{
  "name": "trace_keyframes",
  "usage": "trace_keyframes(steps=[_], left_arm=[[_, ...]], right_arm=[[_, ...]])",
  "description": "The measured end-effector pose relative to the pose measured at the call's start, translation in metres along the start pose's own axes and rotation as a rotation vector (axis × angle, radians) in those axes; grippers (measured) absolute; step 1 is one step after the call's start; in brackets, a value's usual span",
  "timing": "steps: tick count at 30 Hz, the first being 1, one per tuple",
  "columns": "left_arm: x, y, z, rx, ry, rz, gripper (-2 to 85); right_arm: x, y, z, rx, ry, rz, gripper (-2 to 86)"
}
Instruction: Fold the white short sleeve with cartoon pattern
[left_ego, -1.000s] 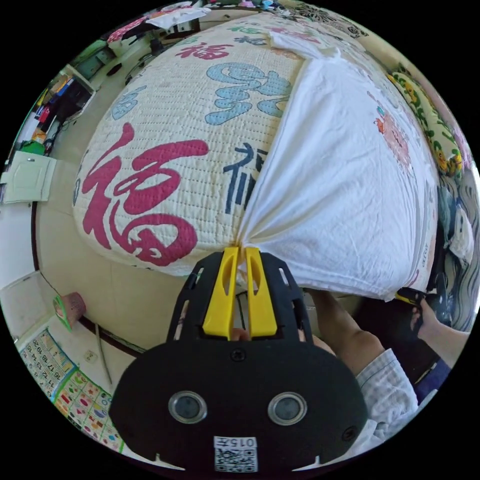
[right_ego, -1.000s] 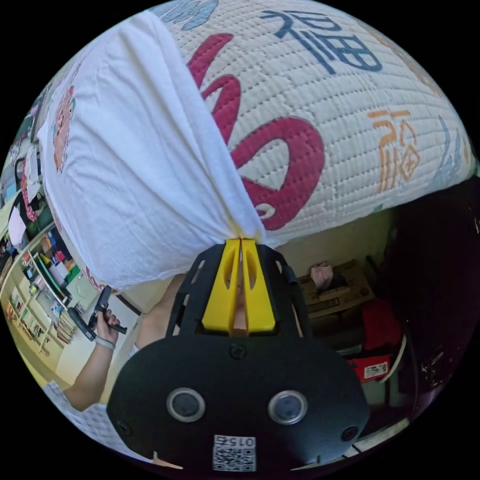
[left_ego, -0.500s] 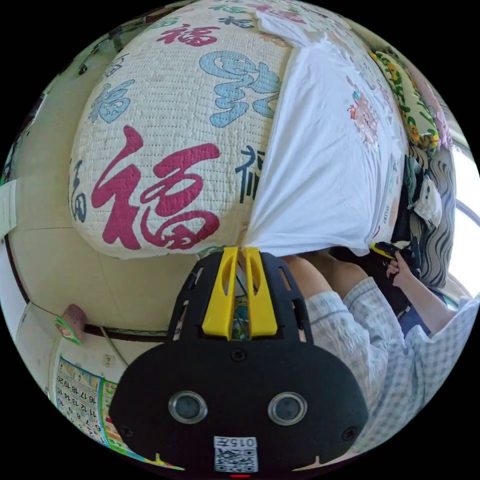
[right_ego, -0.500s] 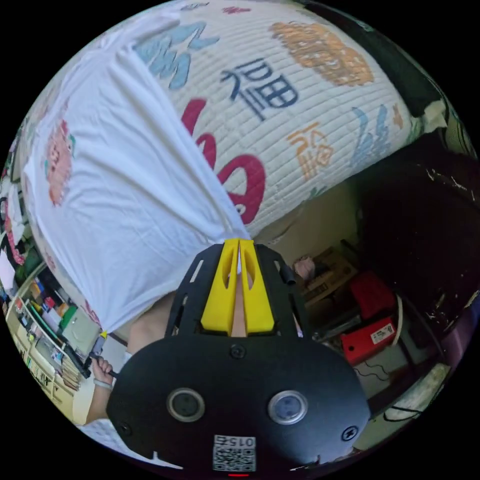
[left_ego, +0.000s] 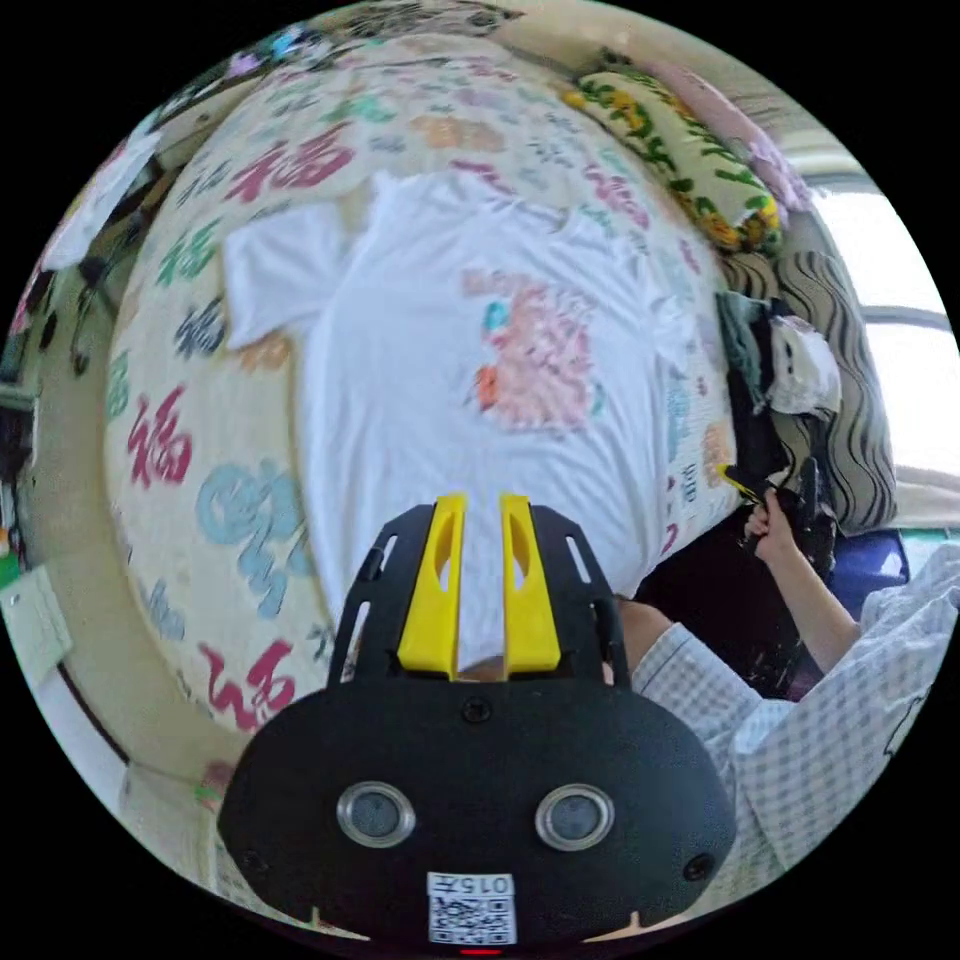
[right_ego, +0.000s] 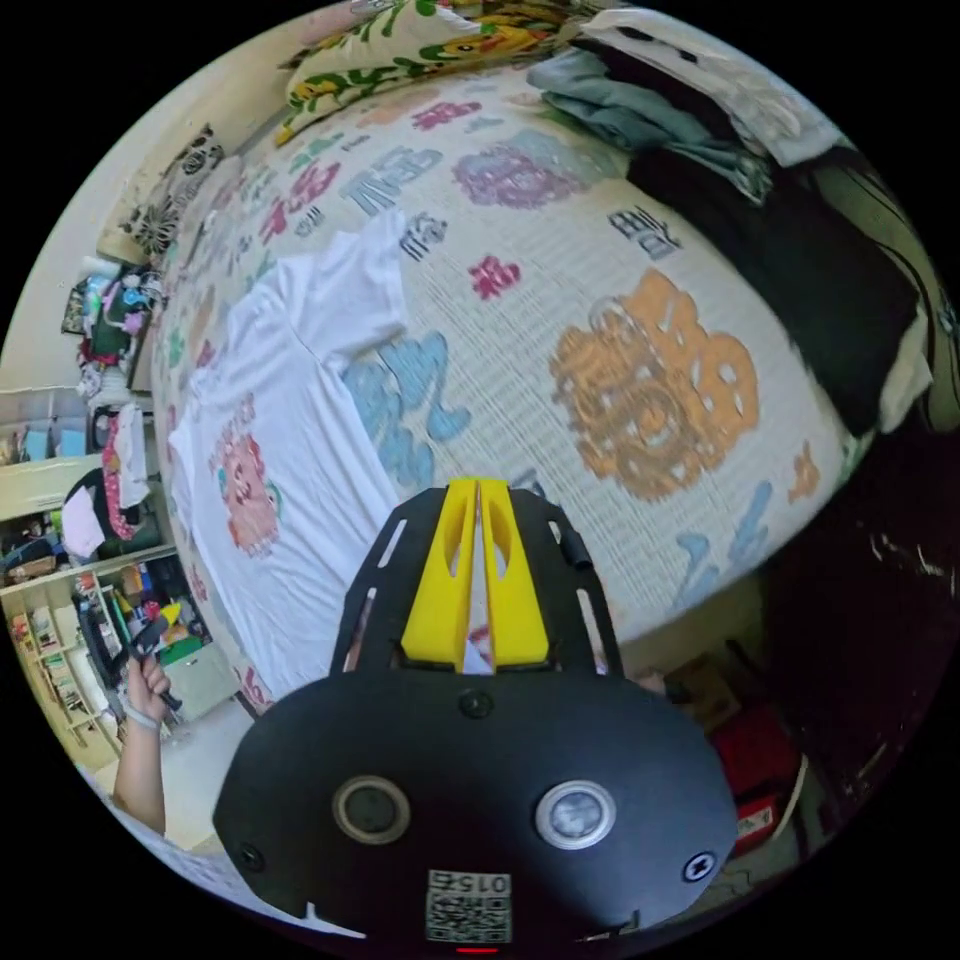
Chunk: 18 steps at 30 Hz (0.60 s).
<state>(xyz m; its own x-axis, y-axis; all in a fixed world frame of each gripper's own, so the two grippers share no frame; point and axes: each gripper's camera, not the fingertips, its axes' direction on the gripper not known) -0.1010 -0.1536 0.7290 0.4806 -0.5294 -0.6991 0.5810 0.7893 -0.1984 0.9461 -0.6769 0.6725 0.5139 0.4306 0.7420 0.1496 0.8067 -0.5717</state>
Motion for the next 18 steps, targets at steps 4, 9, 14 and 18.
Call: trace_keyframes(steps=[4,9,14,18], left_arm=[[0.147,-0.145,0.056,0.115,0.072,0.383,8.0],[0.276,-0.268,0.146,0.094,0.107,0.571,8.5],[0.343,-0.318,0.228,-0.008,0.022,0.616,8.7],[0.35,-0.336,0.28,-0.071,-0.043,0.538,8.6]], right_arm=[[-0.013,-0.061,-0.011,0.046,-0.176,-0.008,1.9],[-0.017,-0.111,-0.004,0.002,-0.31,-0.012,6.2],[-0.012,-0.12,0.001,-0.03,-0.341,0.053,7.0],[-0.014,-0.117,-0.008,-0.02,-0.34,0.063,6.9]])
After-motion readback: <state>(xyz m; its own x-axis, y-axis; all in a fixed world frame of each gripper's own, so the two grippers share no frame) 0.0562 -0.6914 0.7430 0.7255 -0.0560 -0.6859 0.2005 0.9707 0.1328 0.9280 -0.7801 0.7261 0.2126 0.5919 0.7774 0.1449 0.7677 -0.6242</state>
